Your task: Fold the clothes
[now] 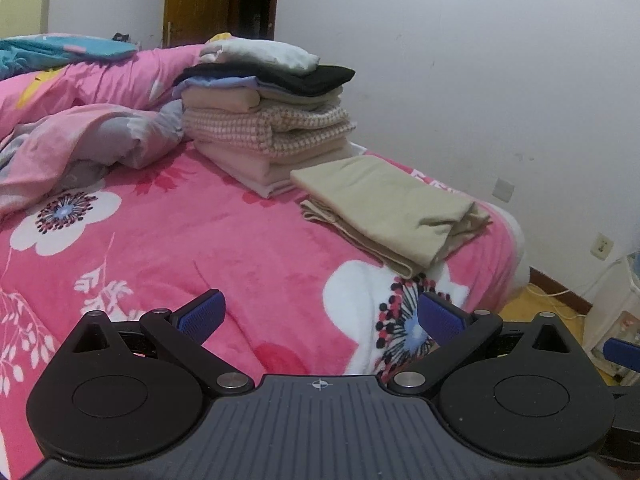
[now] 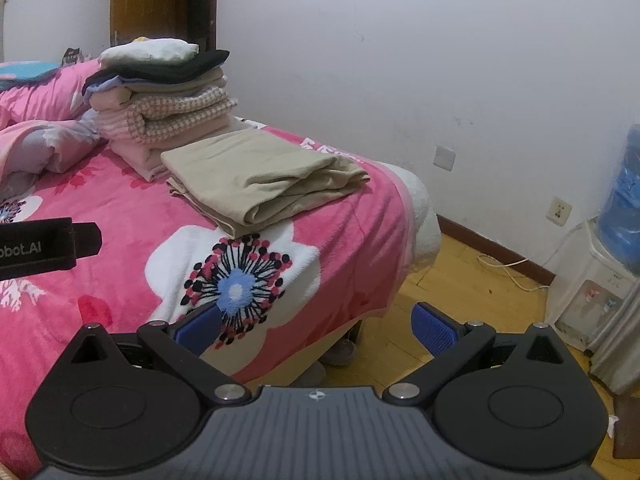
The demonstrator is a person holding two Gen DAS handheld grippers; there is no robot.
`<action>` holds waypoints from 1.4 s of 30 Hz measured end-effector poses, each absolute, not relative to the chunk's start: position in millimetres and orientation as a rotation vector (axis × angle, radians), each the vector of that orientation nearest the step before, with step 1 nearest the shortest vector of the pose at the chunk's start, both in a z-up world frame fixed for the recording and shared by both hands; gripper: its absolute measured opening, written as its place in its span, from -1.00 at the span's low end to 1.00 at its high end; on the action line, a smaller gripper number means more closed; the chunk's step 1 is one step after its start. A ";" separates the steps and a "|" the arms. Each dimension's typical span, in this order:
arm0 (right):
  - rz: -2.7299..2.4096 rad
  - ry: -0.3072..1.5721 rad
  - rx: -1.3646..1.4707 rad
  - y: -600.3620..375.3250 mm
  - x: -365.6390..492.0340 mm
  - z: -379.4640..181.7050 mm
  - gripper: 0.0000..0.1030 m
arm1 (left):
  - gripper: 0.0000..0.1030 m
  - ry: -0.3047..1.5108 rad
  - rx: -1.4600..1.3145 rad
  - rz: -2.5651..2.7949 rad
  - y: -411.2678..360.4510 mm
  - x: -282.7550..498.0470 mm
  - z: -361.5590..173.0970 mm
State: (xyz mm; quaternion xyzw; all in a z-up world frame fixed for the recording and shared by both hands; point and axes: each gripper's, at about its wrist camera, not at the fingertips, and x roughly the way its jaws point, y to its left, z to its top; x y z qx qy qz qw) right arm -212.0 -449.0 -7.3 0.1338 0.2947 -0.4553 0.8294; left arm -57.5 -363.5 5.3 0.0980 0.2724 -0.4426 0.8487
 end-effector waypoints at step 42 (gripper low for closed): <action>-0.975 0.643 0.279 -449.1 -205.0 -9.1 1.00 | 1.00 0.589 0.228 -0.948 -367.1 -61.4 0.3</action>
